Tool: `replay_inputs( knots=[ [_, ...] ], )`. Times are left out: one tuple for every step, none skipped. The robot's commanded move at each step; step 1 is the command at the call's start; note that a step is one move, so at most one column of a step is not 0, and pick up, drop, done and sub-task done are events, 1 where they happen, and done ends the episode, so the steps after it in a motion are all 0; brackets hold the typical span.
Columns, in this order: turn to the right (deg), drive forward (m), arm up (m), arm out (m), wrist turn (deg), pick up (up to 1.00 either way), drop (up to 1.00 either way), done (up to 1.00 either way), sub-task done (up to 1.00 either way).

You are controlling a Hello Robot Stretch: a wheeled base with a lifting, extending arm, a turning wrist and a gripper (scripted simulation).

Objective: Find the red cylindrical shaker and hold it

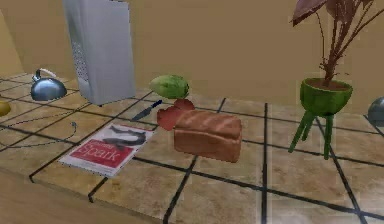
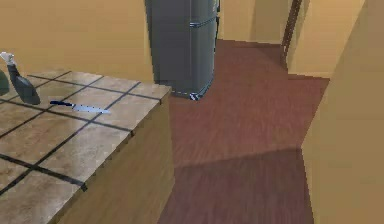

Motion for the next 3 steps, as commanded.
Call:
replay_inputs(
  knots=[
    [18.0,0.0,0.0,0.0,0.0,0.0,0.0,0.0,0.0],
    [0.0,0.15,0.0,0.0,0.0,0.0,0.0,0.0,0.0],
    [-45.0,0.0,0.0,0.0,0.0,0.0,0.0,0.0,0.0]
  ],
)
